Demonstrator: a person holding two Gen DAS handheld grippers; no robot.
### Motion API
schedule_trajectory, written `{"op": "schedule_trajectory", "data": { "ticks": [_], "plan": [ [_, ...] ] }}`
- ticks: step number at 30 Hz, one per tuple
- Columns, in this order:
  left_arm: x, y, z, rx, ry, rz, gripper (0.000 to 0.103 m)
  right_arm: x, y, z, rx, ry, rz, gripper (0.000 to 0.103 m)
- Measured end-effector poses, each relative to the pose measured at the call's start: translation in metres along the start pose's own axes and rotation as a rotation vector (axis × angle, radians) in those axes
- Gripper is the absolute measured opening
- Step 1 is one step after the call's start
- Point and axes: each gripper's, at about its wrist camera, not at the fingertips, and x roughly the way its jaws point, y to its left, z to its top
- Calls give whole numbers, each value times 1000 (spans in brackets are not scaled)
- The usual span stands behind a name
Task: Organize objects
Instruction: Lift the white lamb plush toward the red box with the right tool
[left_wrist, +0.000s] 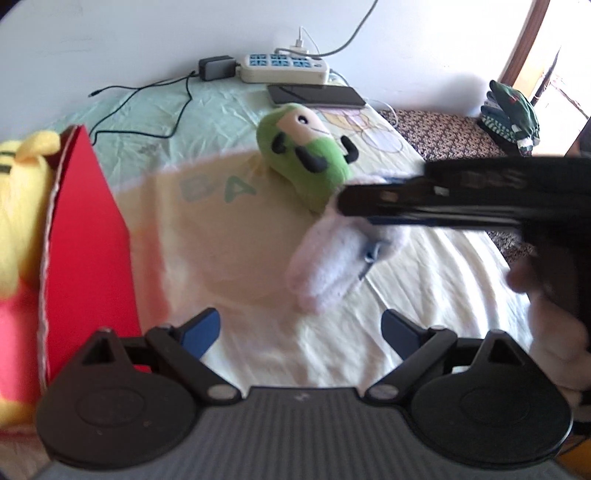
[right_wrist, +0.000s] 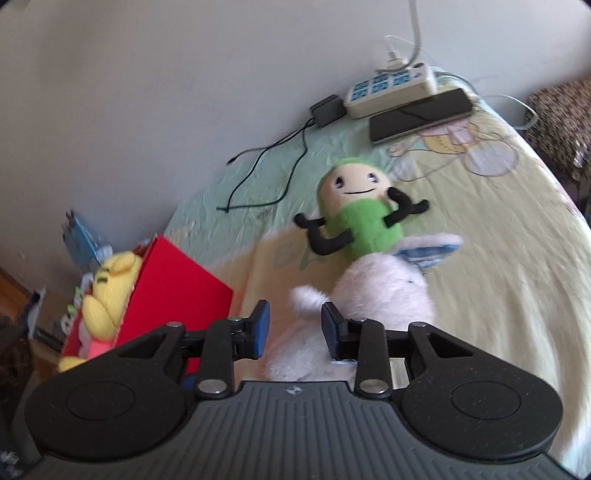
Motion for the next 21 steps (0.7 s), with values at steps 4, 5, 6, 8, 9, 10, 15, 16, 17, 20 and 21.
{"op": "schedule_trajectory", "data": {
  "ticks": [4,5,6,8,9,10,15,16,17,20,21],
  "plan": [
    [9,0,9,16,0,-10,90,-21,-22,-7,81,-19,-20,35],
    [10,-1,11,16,-2,-18,89,-26,-29,-10,109,-24,-29,35],
    [12,-1,14,13,-5,-30,89,-30,-37,-12,144,-29,-30,35],
    [16,-1,19,5,-8,-56,89,-34,-54,-18,224,-27,-38,34],
    [19,-3,22,3,-9,-66,87,-33,-62,-21,260,-23,-50,34],
    [21,-4,24,3,-11,-74,86,-30,-69,-22,293,-20,-63,33],
    [41,-9,32,-5,15,-118,78,-12,-83,-19,360,-34,-102,30],
    [44,-10,33,-7,22,-123,76,-7,-84,-17,365,-32,-101,30],
    [48,-11,33,-7,31,-128,75,-2,-85,-16,374,-25,-93,30],
    [54,-12,33,-8,53,-126,74,5,-83,-10,377,-26,-60,30],
    [54,-11,32,-16,60,-136,73,6,-81,-8,372,-30,-49,30]
  ]
}}
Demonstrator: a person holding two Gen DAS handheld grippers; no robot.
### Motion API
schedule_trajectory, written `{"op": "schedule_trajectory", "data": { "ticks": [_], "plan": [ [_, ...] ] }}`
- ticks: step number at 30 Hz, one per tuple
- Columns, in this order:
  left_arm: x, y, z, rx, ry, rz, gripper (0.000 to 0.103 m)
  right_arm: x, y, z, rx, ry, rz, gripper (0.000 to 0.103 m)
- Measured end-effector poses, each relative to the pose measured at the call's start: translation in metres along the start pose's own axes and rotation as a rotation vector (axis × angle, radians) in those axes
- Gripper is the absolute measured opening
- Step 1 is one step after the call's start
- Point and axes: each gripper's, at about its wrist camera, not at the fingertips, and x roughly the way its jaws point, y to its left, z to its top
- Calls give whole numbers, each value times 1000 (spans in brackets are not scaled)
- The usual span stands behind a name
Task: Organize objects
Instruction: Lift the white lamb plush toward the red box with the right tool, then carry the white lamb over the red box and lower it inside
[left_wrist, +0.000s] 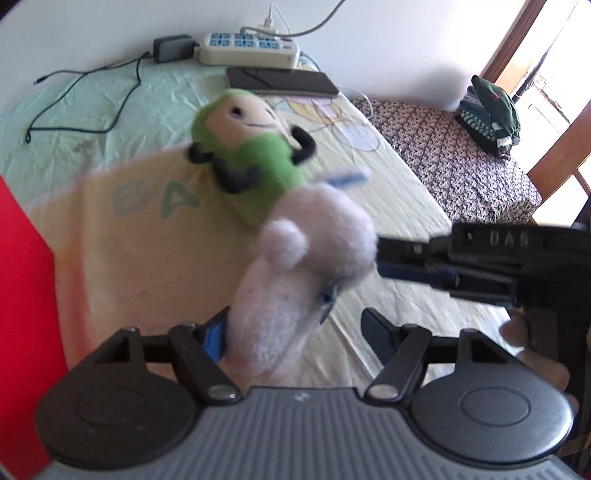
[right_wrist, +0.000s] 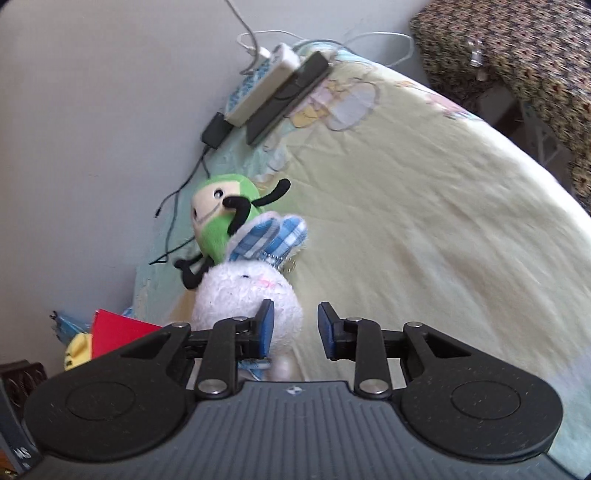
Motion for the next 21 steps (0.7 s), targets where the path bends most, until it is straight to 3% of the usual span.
{"op": "schedule_trajectory", "data": {
  "ticks": [6,9,12,17,21],
  "plan": [
    [-3,6,-10,-82,43,-105,72,8,20,7,-41,5,91,30],
    [-3,7,-24,-116,71,-136,72,15,27,4,-51,52,112,30],
    [-2,8,-41,-126,102,-135,72,21,33,-10,-86,114,126,32],
    [-14,6,-52,-72,78,-46,71,13,37,-22,-134,123,146,32],
    [-29,16,-48,-88,28,4,78,7,32,-23,-139,125,135,32]
  ]
}}
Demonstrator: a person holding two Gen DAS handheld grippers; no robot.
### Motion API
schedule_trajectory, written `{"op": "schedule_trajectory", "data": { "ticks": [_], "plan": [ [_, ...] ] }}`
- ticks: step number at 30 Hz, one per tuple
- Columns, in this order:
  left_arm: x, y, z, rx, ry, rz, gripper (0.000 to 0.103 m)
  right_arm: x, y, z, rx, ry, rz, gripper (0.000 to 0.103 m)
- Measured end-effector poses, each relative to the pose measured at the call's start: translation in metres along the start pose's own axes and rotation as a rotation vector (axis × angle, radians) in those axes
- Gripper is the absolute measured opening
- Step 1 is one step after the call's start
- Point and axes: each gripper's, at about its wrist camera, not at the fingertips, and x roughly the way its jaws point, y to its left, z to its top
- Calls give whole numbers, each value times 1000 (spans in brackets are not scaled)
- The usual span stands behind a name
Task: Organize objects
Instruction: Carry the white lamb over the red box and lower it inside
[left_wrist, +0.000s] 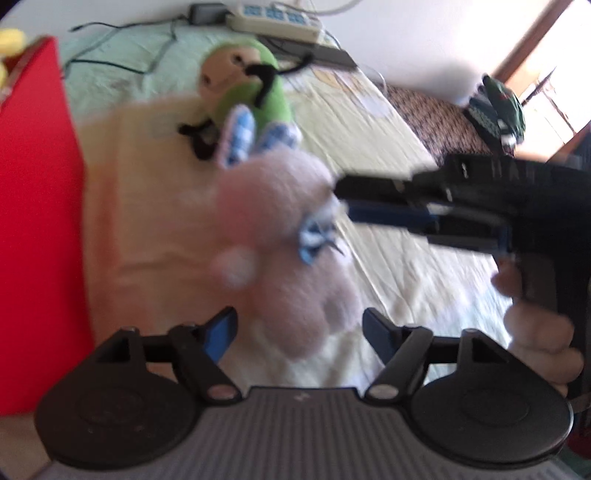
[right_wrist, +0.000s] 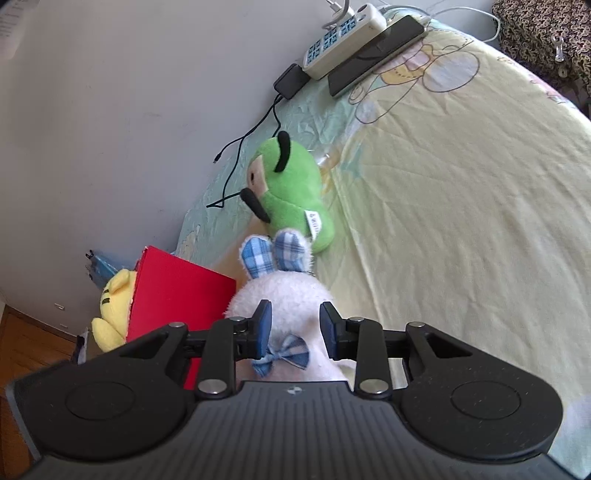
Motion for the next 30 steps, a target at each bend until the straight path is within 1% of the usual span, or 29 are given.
{"op": "schedule_trajectory", "data": {
  "ticks": [2,4,6,8,10,11,12,13,14,15,17,21,25,27,30],
  "plan": [
    [-2,1,7,2,-21,28,79,4,-3,-1,-4,20,-6,33],
    [3,2,16,10,-27,49,79,13,-3,-2,-23,40,-10,39],
    [13,2,23,15,-22,63,79,19,-1,-2,-32,45,2,50],
    [19,1,26,11,-17,56,79,28,-2,-1,-20,60,6,51],
    [20,3,32,-10,-20,51,78,35,-4,-1,17,78,41,52],
    [20,3,33,-16,-19,59,77,38,-7,-2,50,93,58,50],
    [17,6,32,-16,-16,68,75,40,-10,-3,86,102,79,46],
    [15,4,31,-9,-13,81,72,41,-12,-5,117,109,99,45],
    [12,2,30,7,-17,91,72,39,-13,-7,130,113,109,41],
    [9,0,27,24,-18,102,71,36,-12,-9,127,112,113,35],
    [1,-6,22,54,-15,110,70,28,-8,-16,108,122,121,31],
    [-14,-19,-2,113,-7,83,70,12,0,-35,46,172,101,28],
    [-30,-34,-38,178,-1,87,70,-3,12,-64,-45,227,76,28],
    [-38,-33,-53,180,9,75,70,-9,20,-75,-79,252,76,28],
    [-50,-23,-70,138,27,44,70,-13,30,-93,-112,293,80,28]
  ]
}}
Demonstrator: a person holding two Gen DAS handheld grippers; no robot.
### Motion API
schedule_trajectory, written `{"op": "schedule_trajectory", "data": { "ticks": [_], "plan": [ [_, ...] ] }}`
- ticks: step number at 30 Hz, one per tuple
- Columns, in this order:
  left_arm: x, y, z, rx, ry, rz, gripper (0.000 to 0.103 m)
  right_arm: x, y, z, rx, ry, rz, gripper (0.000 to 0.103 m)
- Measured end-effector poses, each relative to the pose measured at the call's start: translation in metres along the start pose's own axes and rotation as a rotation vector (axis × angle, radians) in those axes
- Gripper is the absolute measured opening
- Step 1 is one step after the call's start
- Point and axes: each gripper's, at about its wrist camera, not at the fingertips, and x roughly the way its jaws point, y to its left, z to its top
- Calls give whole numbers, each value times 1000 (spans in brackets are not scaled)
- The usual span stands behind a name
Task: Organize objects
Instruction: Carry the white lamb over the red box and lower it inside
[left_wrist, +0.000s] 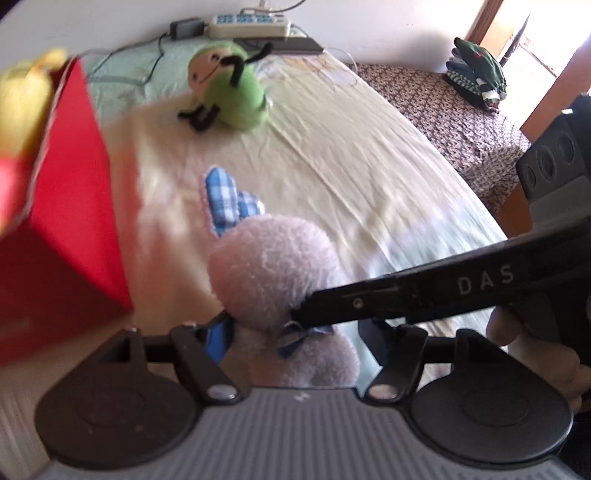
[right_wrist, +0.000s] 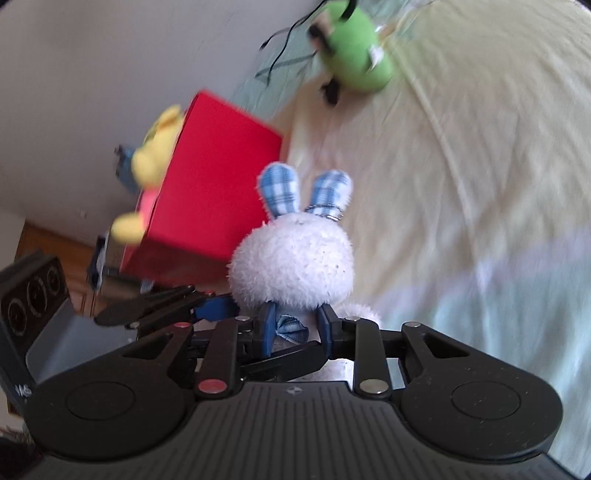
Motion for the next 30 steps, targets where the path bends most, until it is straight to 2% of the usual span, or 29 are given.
{"op": "schedule_trajectory", "data": {
  "ticks": [3,8,15,19,22,25,30],
  "plan": [
    [-18,6,-17,-49,-14,-9,70,3,15,-9,-57,33,23,28],
    [-57,16,-41,-103,-72,57,70,18,47,-10,-136,89,104,28],
    [-123,53,-75,-229,-133,117,70,51,102,-12,-248,205,244,28],
    [-164,76,-91,-268,-184,152,70,71,144,-14,-317,239,311,28],
    [-196,91,-96,-267,-240,180,70,82,176,-12,-355,217,358,28],
    [-226,107,-94,-224,-312,209,70,90,204,-7,-365,168,404,28],
    [-249,142,-75,-153,-417,210,70,99,241,10,-396,41,405,28]
  ]
}}
